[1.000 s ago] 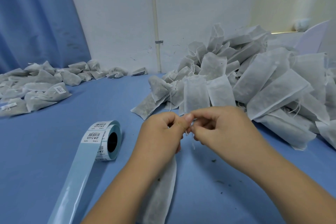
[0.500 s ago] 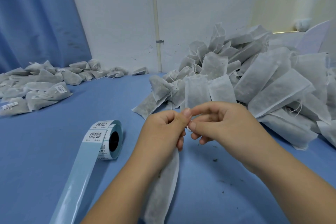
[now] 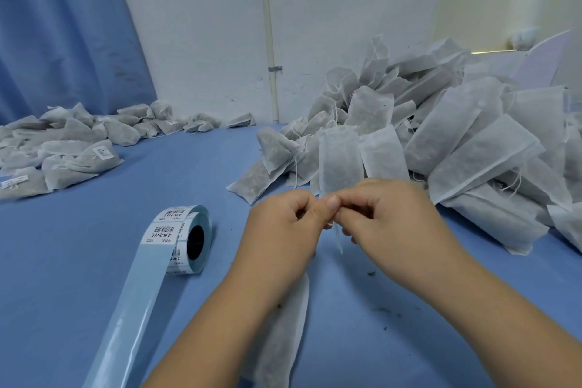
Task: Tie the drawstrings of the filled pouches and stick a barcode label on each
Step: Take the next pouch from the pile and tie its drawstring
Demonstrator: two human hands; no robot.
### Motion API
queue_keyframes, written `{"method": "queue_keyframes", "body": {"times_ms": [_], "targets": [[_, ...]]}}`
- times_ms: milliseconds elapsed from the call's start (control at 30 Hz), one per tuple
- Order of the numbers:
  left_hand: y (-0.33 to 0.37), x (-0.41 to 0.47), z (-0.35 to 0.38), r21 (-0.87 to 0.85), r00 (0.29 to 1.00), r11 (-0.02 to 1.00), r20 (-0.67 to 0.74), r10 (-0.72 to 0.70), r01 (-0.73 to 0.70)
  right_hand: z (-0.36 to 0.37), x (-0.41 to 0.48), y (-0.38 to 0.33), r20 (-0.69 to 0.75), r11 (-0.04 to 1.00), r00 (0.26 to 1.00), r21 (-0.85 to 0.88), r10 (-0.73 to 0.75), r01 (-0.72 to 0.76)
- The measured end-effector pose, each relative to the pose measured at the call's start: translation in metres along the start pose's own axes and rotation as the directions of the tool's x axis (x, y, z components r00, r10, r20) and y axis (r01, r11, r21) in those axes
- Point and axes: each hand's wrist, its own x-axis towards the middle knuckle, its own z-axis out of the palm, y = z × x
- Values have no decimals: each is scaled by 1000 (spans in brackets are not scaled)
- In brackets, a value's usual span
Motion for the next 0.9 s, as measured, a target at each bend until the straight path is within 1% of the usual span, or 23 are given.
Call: {"method": "queue_keyframes", "body": {"times_ms": [133, 300, 400, 467, 567, 767, 900], "targets": [[0, 1, 0, -50, 999, 998, 13, -43, 44, 1, 1, 2, 13, 996, 998, 65, 54, -55], [-1, 2, -1, -66, 997, 995, 29, -73, 75, 1, 0, -1, 5, 998, 998, 15, 69, -69], [-1, 2, -2, -76, 995, 993, 46, -90, 93, 0, 0, -1, 62, 994, 992, 2, 107, -107], [0, 3, -5, -71, 993, 992, 71, -99, 104, -2, 1, -1, 125, 979, 978, 93, 169, -181], [1, 3, -11, -46, 981, 992, 156, -113, 121, -5, 3, 0, 205, 928, 945, 225, 254, -298], [6, 1, -23, 0, 932, 981, 312, -183, 193, -9, 4, 4, 274, 887, 910, 259, 311, -381], [9, -1, -24, 30, 926, 975, 306, -219, 221, -9, 5, 7, 313, 839, 888, 328, 337, -434]]}}
